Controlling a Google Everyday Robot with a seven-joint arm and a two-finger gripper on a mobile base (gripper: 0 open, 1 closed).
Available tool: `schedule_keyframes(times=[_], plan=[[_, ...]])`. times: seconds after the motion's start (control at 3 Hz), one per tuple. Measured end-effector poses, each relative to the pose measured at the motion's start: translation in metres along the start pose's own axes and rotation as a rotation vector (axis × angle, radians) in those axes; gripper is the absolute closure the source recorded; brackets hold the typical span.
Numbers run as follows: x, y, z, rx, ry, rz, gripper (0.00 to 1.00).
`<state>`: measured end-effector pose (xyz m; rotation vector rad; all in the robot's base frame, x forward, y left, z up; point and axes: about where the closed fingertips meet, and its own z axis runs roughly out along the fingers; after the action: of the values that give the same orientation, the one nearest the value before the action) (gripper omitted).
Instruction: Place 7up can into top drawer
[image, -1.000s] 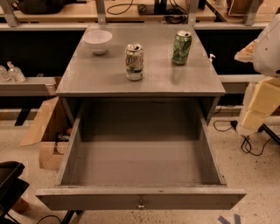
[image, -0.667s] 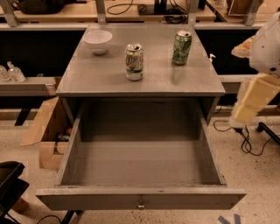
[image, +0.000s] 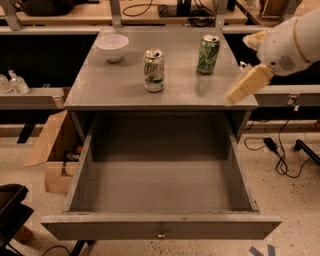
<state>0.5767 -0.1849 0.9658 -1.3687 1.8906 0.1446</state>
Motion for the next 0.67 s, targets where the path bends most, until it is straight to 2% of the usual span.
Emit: schedule_keyframes(times=[0.33, 0.67], plan=[[-0.029, -0.012, 0.041, 0.012, -0.259, 0.118, 0.0], [-0.06, -0.011, 0.058, 0.046, -0.456, 0.218, 0.0]])
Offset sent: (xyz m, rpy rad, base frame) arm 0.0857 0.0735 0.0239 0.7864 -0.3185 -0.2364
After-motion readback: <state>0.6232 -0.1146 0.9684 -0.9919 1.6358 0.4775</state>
